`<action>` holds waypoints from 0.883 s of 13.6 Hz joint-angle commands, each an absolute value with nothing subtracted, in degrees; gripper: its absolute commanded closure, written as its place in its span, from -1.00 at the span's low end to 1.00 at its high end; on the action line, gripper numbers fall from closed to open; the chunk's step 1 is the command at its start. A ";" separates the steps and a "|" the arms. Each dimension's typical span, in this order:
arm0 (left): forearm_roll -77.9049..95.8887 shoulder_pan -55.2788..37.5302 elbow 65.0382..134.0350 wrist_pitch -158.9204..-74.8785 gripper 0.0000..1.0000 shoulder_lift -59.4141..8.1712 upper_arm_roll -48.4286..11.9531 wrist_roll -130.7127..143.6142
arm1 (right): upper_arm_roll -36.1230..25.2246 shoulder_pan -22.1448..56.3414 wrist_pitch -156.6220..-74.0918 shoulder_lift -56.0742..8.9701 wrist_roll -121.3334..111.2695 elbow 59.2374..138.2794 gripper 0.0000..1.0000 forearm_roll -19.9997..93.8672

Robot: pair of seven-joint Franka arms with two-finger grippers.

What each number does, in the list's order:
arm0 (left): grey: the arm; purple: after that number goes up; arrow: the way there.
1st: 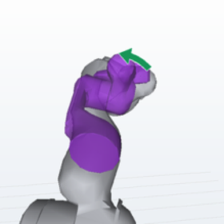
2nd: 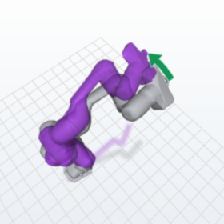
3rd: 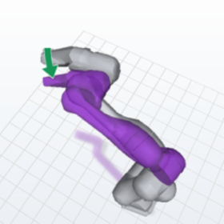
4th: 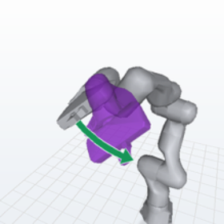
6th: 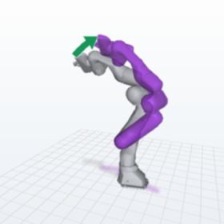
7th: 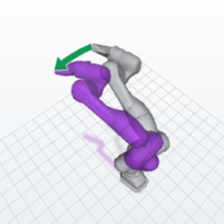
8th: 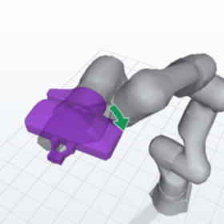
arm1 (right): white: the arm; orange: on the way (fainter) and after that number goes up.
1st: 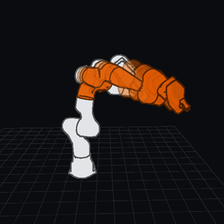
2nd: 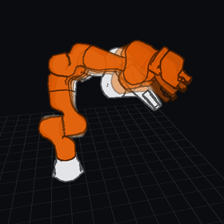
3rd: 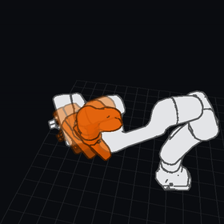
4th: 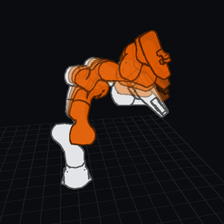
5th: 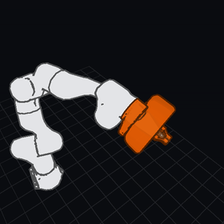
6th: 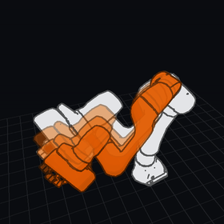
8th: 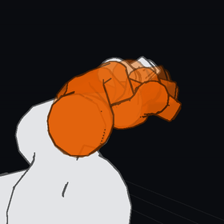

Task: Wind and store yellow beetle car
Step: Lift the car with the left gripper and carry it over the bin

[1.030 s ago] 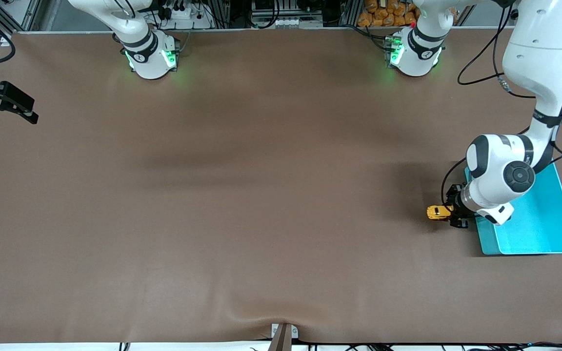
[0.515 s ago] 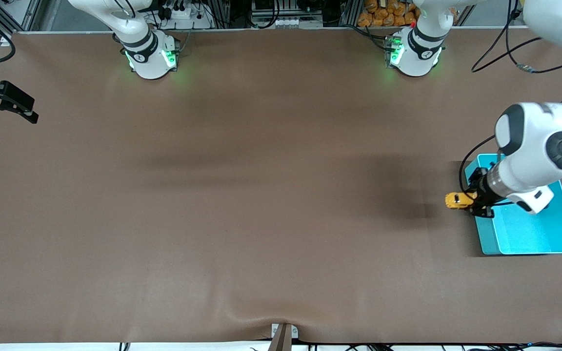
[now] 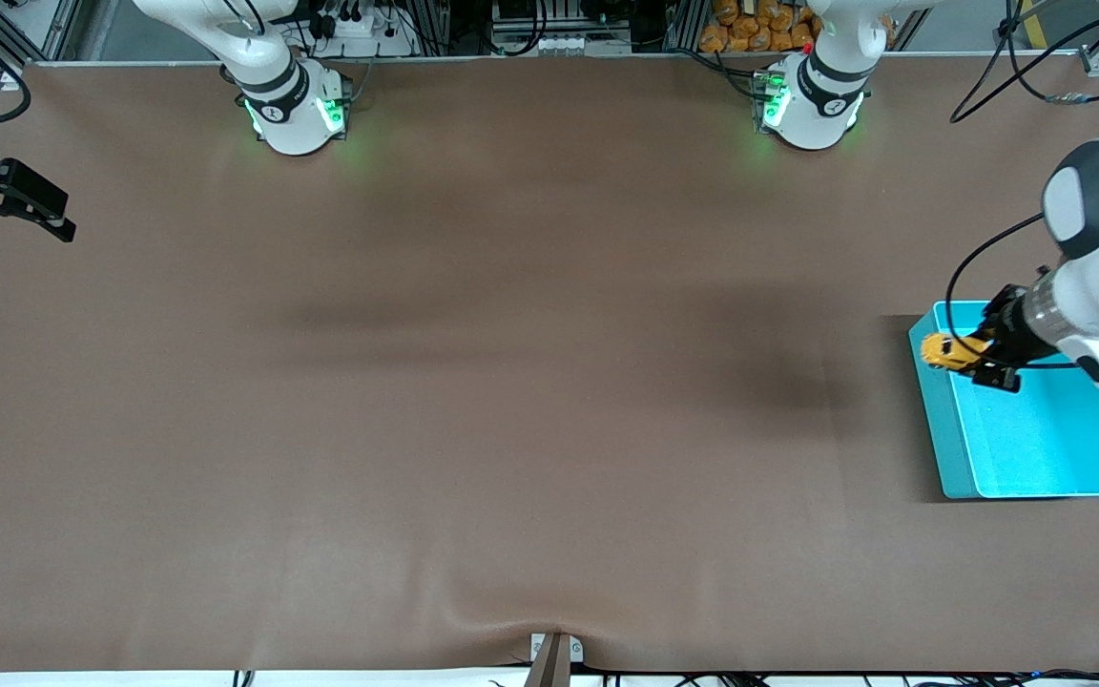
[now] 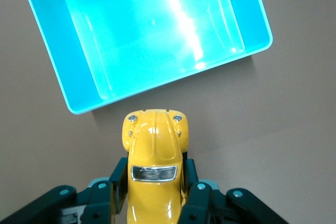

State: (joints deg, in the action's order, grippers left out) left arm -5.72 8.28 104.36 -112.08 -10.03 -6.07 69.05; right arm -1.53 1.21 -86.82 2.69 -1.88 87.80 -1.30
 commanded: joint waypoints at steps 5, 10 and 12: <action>-6.33 13.35 104.76 -108.81 1.00 -6.95 -6.42 46.27 | -1.58 1.32 -86.57 3.51 -1.67 88.86 -1.00 -1.41; -6.06 17.57 105.29 -108.81 1.00 -7.03 -6.50 27.11 | -1.85 0.79 -86.40 3.87 -3.43 88.86 -1.00 -1.41; -5.37 19.41 105.21 -109.24 1.00 -7.90 -6.50 18.32 | -1.85 0.88 -86.22 3.78 -3.34 88.86 -1.00 -1.41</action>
